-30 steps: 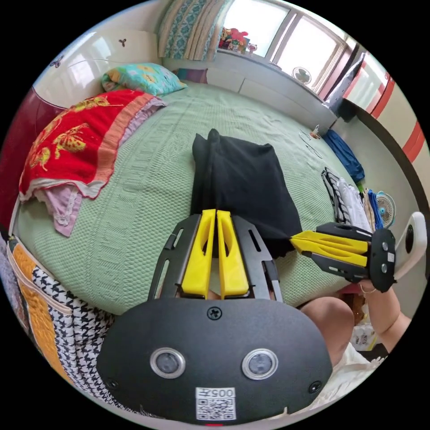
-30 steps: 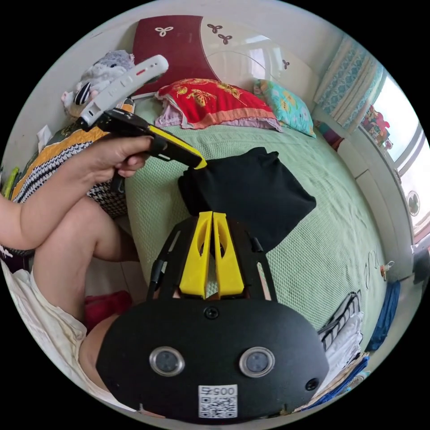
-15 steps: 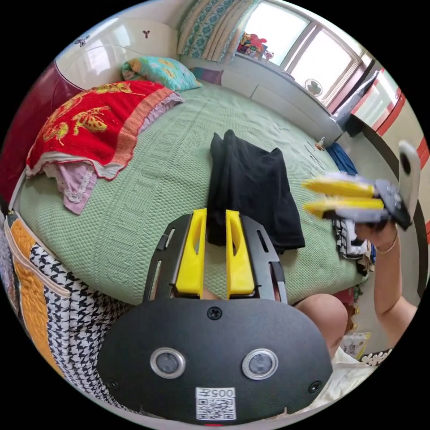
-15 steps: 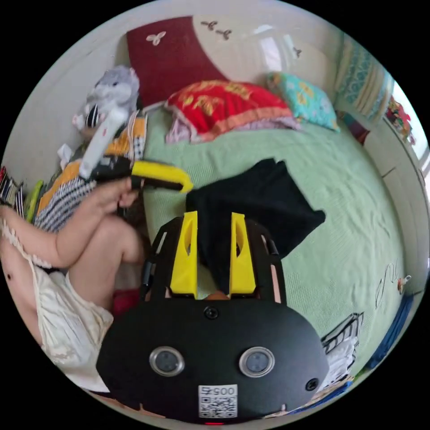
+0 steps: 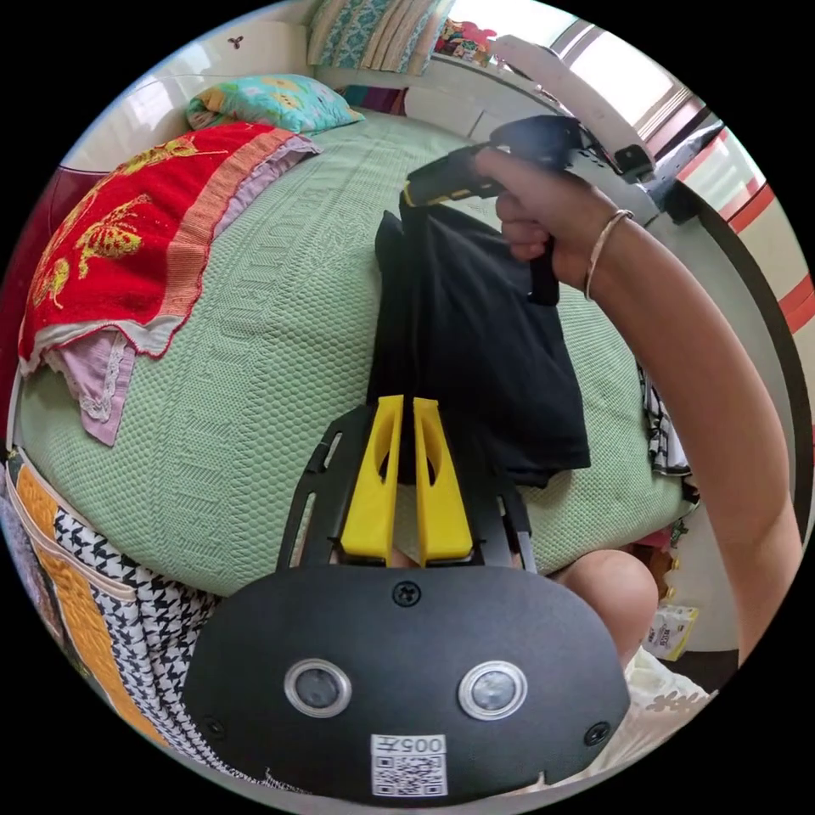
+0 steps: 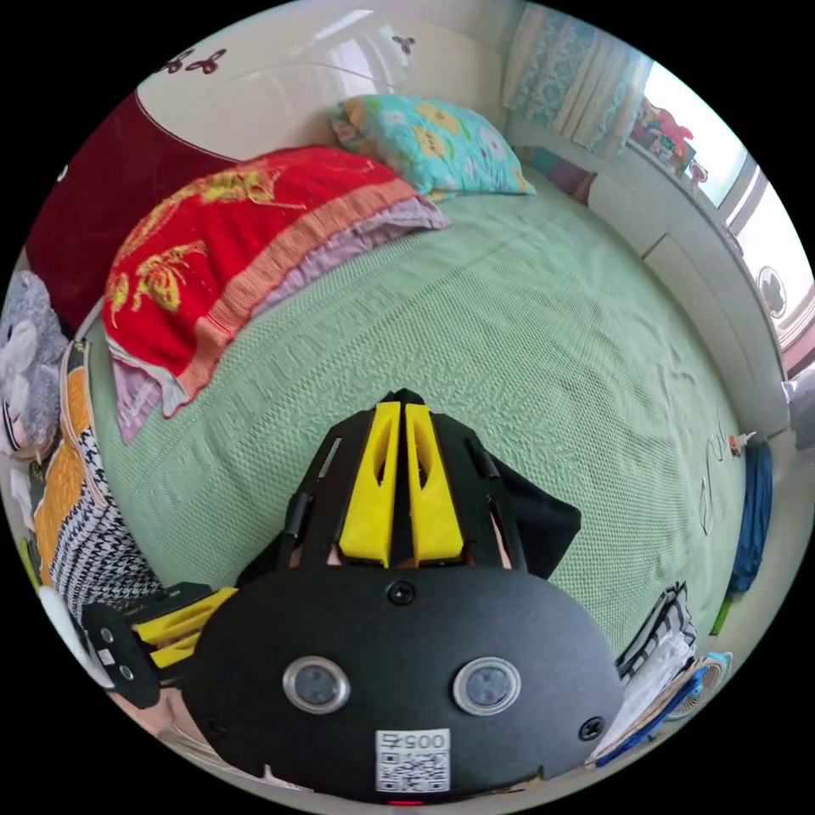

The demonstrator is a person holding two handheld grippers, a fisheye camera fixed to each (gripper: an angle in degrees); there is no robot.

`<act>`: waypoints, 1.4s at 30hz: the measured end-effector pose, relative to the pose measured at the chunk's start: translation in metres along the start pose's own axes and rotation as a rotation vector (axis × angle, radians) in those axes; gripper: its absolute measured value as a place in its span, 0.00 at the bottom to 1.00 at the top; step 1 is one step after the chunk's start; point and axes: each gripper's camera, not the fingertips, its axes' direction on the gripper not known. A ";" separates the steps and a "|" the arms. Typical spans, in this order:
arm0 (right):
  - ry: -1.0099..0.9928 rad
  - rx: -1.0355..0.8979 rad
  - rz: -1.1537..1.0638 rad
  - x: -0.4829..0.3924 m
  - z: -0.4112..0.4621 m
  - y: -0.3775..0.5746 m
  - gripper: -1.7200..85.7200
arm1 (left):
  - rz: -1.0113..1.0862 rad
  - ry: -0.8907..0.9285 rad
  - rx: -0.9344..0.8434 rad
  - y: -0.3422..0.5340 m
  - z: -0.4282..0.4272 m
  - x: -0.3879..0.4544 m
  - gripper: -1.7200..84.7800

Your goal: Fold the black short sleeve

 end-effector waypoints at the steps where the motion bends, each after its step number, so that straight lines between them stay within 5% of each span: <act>1: -0.008 0.002 0.007 0.002 0.003 -0.006 0.00 | -0.001 -0.020 0.004 0.000 0.000 0.000 0.06; 6: -0.088 -0.180 0.104 0.022 0.067 -0.024 0.01 | -0.035 -0.001 0.004 -0.001 0.001 -0.010 0.06; 13: -0.357 -0.008 0.100 0.091 -0.001 -0.022 0.10 | -0.115 0.042 0.094 0.019 -0.020 -0.040 0.08; 20: -0.125 0.072 0.088 0.172 -0.046 0.027 0.15 | -0.133 0.105 0.224 0.020 -0.029 -0.040 0.06; 28: -0.188 -0.109 0.308 0.216 0.040 0.043 0.13 | -0.012 -0.018 0.015 -0.032 0.025 0.011 0.02; 35: 0.225 -0.106 0.250 0.224 0.044 0.033 0.02 | -0.023 0.027 -0.031 -0.042 0.037 -0.004 0.01; 42: -0.242 0.056 0.189 0.215 0.014 0.086 0.07 | -0.009 -0.011 0.077 -0.024 0.006 -0.016 0.02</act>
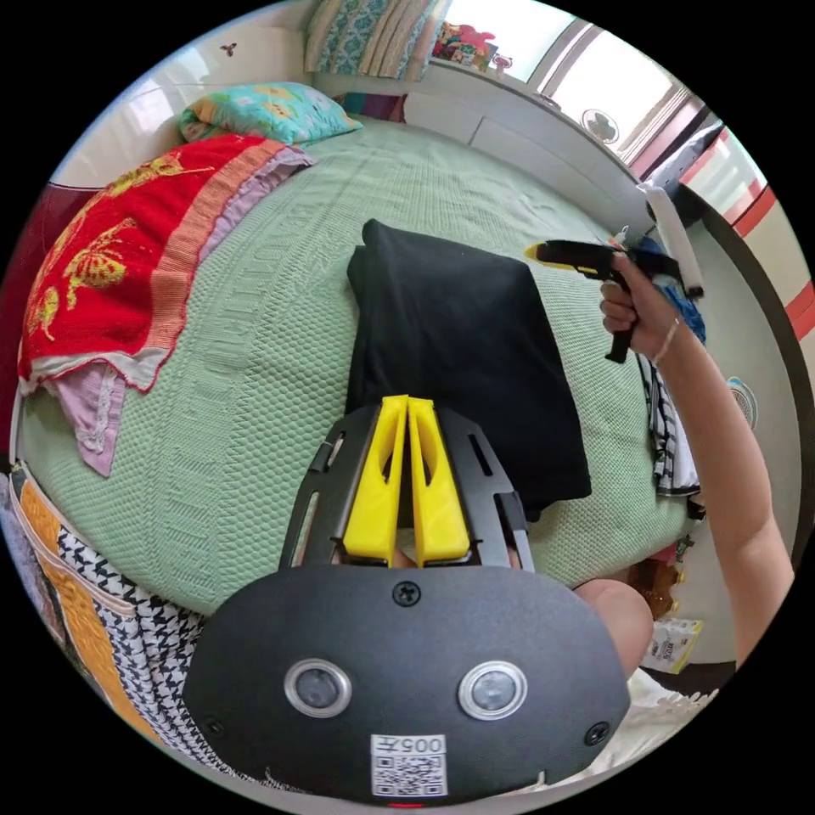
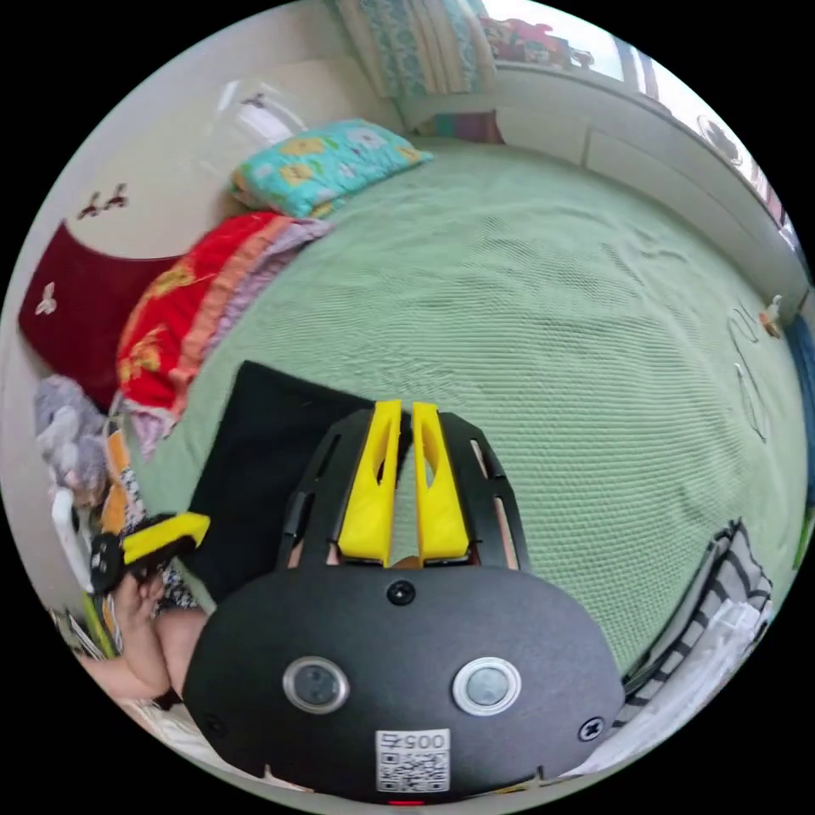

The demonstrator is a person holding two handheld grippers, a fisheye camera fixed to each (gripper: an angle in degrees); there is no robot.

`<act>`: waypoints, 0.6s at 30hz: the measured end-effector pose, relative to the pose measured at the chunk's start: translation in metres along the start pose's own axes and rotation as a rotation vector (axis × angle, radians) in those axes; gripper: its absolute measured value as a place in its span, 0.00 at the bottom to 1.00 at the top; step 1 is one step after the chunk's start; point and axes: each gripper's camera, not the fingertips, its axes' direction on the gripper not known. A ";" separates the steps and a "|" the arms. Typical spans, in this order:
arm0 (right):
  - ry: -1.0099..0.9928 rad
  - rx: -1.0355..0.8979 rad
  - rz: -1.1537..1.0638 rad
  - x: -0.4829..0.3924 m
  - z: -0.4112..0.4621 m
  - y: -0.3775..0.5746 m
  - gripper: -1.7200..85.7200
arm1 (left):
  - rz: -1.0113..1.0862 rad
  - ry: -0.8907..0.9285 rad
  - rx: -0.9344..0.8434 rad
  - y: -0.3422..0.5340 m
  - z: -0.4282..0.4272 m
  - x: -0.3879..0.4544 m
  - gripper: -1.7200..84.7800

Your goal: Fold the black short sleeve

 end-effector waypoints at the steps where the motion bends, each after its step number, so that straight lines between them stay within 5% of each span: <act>1: -0.019 -0.008 -0.049 -0.014 -0.008 0.022 0.10 | -0.008 0.009 0.013 0.005 -0.004 -0.005 0.02; 6: -0.045 -0.045 -0.087 -0.066 -0.020 0.124 0.16 | -0.009 0.040 -0.023 0.011 0.005 -0.017 0.06; 12: 0.127 -0.083 -0.053 -0.085 -0.008 0.171 0.09 | -0.065 0.072 0.015 0.024 -0.002 -0.038 0.04; 18: 0.194 0.183 -0.109 -0.085 -0.064 0.157 0.12 | -0.120 0.179 0.188 0.051 -0.030 -0.070 0.09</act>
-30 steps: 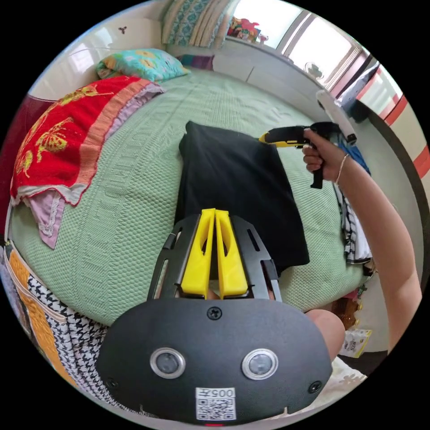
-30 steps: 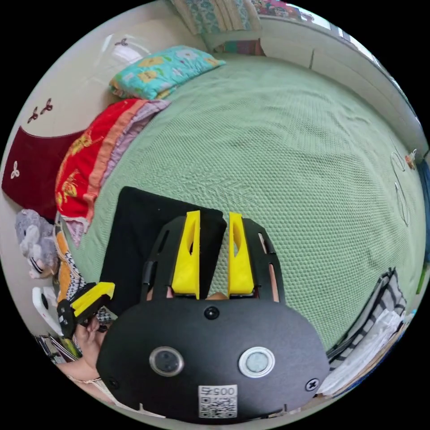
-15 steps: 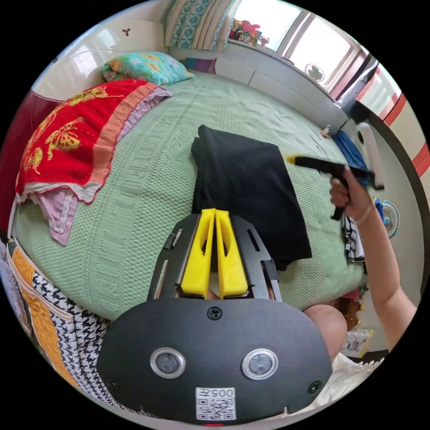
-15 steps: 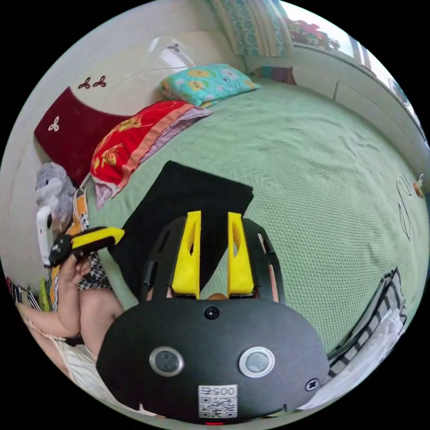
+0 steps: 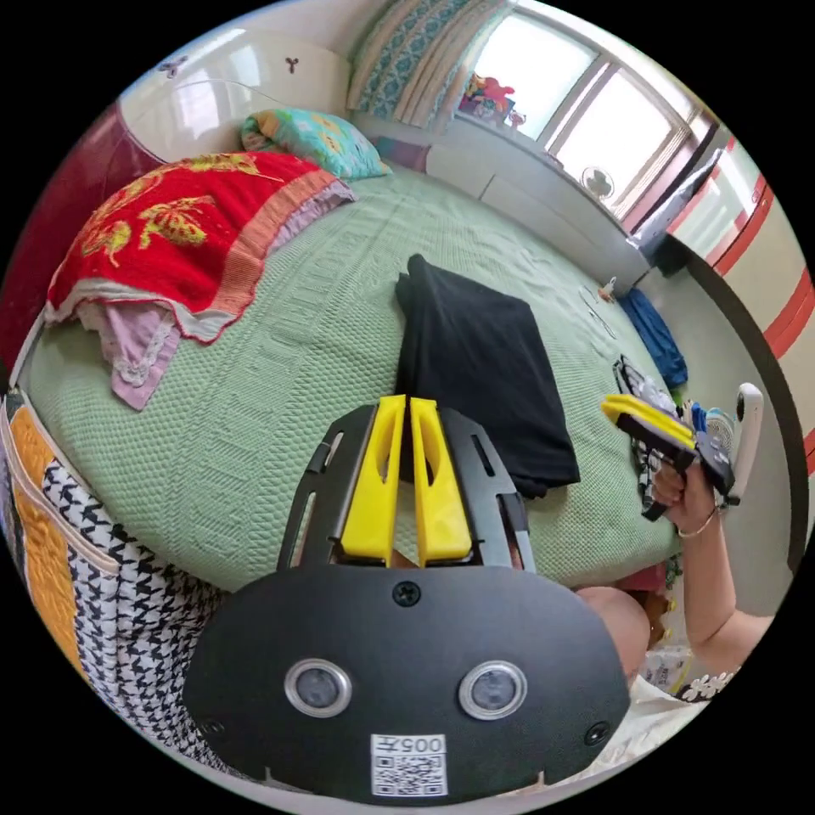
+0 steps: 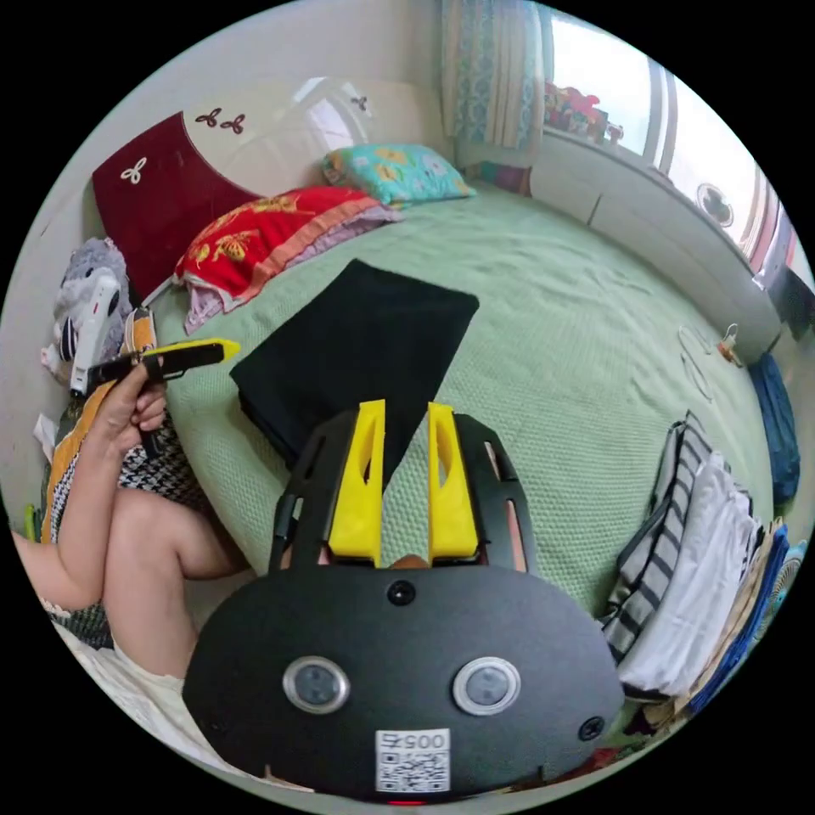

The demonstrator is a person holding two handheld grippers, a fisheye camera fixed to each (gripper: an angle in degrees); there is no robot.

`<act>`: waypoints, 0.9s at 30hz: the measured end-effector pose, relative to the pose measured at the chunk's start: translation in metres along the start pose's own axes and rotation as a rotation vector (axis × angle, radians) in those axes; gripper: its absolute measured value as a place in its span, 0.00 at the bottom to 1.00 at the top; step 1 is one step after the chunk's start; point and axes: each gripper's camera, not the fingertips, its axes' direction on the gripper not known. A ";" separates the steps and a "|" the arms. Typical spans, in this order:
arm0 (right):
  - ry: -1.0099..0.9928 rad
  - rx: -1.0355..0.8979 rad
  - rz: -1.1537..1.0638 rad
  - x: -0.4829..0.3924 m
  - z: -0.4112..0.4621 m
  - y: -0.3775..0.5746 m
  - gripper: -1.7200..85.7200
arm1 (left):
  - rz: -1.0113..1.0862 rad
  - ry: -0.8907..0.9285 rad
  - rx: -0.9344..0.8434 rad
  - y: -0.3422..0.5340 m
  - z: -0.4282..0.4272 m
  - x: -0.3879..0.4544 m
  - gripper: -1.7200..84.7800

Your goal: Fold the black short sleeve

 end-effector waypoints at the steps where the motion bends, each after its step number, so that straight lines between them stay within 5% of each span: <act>1: -0.011 0.030 -0.010 0.005 0.001 -0.013 0.14 | -0.012 0.113 -0.023 -0.001 0.006 -0.006 0.14; 3: -0.044 0.037 -0.009 0.014 0.014 -0.036 0.18 | 0.000 0.185 -0.073 -0.005 0.018 -0.007 0.21; 6: -0.074 -0.050 0.048 0.033 0.059 -0.073 0.21 | 0.068 0.029 -0.095 -0.009 0.027 0.007 0.23; 13: -0.084 -0.251 0.125 0.043 0.138 -0.090 0.19 | 0.079 -0.096 -0.280 -0.022 0.054 0.032 0.16; 19: -0.082 -0.183 0.019 0.011 0.122 -0.075 0.03 | 0.082 -0.054 -0.277 -0.024 0.048 0.036 0.11; 27: -0.019 -0.030 -0.122 -0.054 0.077 -0.087 0.02 | 0.079 -0.244 -0.201 -0.024 0.014 0.036 0.10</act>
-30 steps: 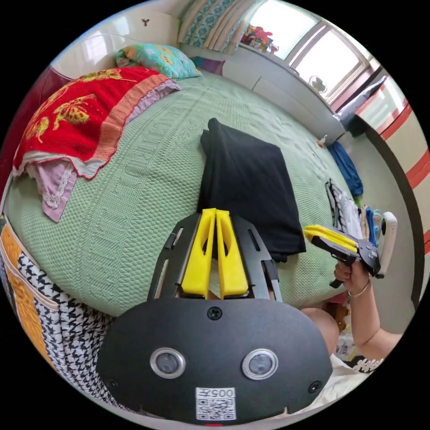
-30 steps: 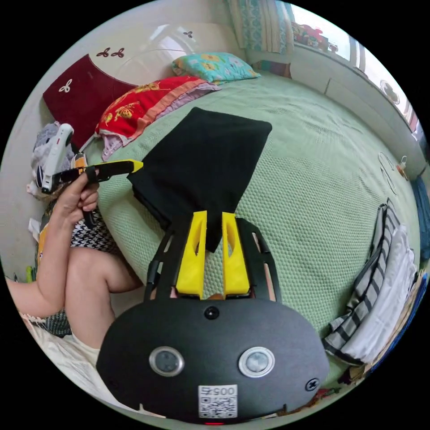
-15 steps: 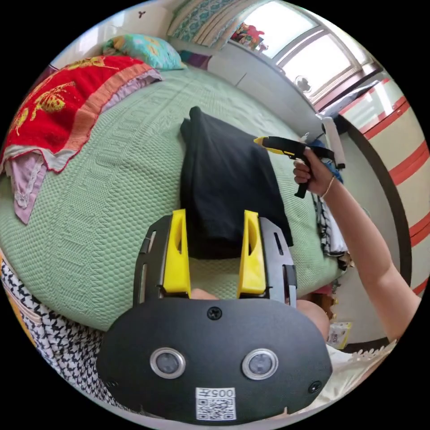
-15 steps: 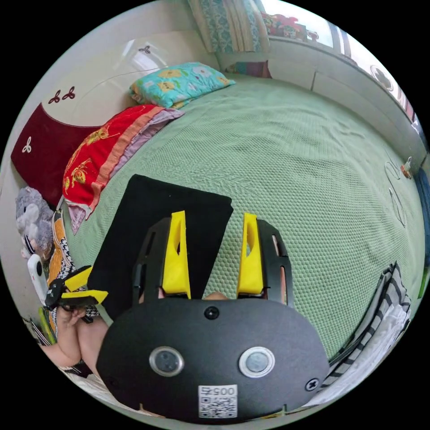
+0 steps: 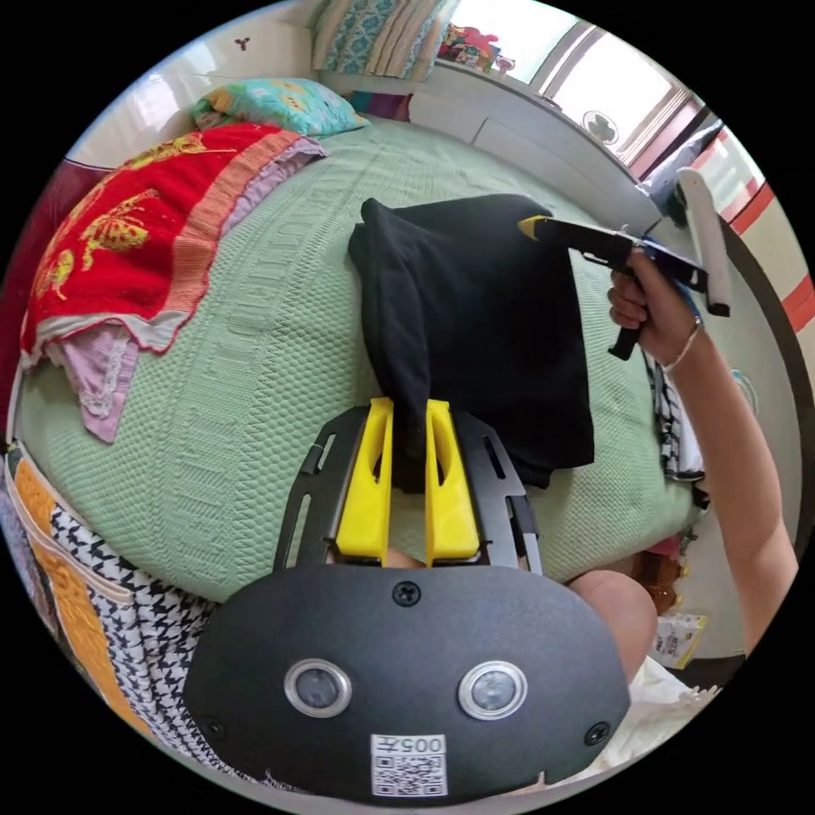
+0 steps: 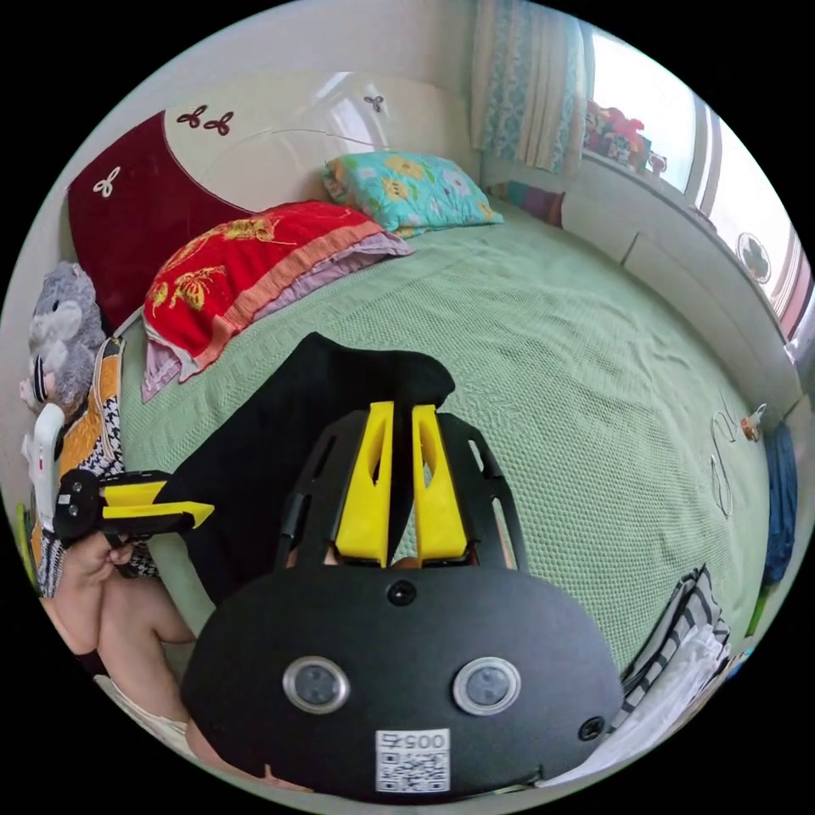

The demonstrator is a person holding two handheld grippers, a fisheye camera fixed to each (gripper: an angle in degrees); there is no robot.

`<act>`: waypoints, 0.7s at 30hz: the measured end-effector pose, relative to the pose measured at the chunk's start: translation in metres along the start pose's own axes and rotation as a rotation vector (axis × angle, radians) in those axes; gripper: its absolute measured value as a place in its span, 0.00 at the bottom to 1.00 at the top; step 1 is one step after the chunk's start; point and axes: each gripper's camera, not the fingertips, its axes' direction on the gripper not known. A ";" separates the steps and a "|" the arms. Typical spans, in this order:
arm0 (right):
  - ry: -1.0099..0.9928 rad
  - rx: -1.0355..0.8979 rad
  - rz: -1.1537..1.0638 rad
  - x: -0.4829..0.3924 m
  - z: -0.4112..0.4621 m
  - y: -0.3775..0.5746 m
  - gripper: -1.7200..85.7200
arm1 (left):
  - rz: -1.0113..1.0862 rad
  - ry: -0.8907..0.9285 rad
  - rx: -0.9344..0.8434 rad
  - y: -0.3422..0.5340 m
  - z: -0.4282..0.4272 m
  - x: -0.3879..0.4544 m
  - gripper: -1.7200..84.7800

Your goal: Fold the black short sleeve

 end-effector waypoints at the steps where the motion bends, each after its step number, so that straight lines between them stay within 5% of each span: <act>1: 0.008 0.008 -0.026 -0.012 -0.001 -0.006 0.02 | -0.025 -0.019 0.012 -0.001 -0.005 -0.008 0.10; 13: 0.129 -0.056 0.131 -0.041 0.055 -0.063 0.03 | 0.068 -0.145 0.074 -0.060 -0.029 -0.030 0.11; 18: -0.060 -0.266 0.184 -0.021 0.077 -0.041 0.10 | -0.045 0.054 0.093 -0.036 -0.067 -0.057 0.12; 21: -0.123 -0.155 0.184 -0.020 0.037 0.001 0.14 | -0.093 -0.017 0.160 -0.010 -0.105 -0.051 0.10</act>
